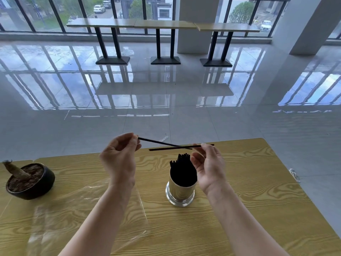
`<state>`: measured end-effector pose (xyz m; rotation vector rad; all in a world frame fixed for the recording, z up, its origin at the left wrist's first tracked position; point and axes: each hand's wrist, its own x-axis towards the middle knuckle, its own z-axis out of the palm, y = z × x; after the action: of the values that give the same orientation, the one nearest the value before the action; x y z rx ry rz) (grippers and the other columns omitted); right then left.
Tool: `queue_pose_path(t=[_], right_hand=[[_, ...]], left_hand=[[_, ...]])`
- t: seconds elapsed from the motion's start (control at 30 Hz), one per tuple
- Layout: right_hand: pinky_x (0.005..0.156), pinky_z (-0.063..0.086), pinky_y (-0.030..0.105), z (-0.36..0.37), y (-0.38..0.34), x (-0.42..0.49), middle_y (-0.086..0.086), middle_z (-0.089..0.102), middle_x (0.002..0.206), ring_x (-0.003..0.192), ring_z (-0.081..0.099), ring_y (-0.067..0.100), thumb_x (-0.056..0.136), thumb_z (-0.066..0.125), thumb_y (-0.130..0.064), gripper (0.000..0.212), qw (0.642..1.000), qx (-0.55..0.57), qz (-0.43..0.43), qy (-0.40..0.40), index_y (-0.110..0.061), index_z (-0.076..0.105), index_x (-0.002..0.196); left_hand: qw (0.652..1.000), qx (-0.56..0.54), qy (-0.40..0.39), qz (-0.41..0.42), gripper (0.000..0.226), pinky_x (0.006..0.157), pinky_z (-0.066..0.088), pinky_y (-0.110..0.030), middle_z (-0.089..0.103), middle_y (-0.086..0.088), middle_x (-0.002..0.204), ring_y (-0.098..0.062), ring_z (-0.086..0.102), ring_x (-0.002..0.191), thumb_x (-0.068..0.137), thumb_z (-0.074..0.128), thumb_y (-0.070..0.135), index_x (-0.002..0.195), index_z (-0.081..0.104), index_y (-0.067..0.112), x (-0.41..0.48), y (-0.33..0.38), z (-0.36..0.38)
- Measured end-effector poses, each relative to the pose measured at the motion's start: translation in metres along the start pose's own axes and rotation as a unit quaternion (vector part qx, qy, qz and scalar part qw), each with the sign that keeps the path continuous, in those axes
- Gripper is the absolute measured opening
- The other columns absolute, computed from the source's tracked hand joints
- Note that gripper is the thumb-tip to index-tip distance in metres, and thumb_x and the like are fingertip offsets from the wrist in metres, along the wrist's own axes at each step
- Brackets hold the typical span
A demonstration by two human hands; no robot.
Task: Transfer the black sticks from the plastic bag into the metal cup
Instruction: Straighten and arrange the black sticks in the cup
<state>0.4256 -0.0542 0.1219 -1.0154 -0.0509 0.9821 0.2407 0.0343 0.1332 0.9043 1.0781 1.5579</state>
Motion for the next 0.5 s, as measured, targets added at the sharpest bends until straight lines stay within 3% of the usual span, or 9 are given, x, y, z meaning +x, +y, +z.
queue_pose_path(t=[0.17, 0.3, 0.5], right_hand=[[0.058, 0.059, 0.03, -0.014, -0.008, 0.002, 0.019, 0.072, 0.084, 0.066, 0.067, 0.025, 0.093, 0.061, -0.006, 0.009, 0.993, -0.049, -0.105, 0.026, -0.011, 0.064, 0.086], [0.063, 0.061, 0.032, -0.013, -0.003, 0.001, 0.018, 0.073, 0.085, 0.069, 0.069, 0.024, 0.092, 0.067, -0.01, 0.004, 0.989, -0.086, -0.115, -0.022, -0.008, 0.071, 0.091], [0.067, 0.06, 0.031, 0.003, -0.004, -0.003, 0.008, 0.074, 0.078, 0.071, 0.07, 0.019, 0.082, 0.076, -0.026, 0.014, 0.972, -0.135, -0.172, -0.092, -0.014, 0.081, 0.088]], left_hand=[[0.987, -0.104, 0.058, -0.105, 0.011, 0.072, 0.062, -0.027, 0.076, -0.002, 0.073, -0.019, 0.075, 0.073, 0.082, 0.076, -0.003, 0.088, 0.074, 0.007, 0.009, 0.003, -0.008], [0.969, -0.159, 0.06, -0.181, 0.013, 0.072, 0.062, -0.029, 0.074, -0.009, 0.078, -0.02, 0.075, 0.074, 0.082, 0.073, -0.008, 0.084, 0.072, 0.005, 0.002, -0.002, -0.004], [0.947, -0.166, 0.058, -0.268, 0.012, 0.069, 0.063, -0.03, 0.073, -0.016, 0.084, -0.023, 0.075, 0.07, 0.082, 0.071, -0.01, 0.086, 0.07, 0.001, -0.021, -0.015, 0.005]])
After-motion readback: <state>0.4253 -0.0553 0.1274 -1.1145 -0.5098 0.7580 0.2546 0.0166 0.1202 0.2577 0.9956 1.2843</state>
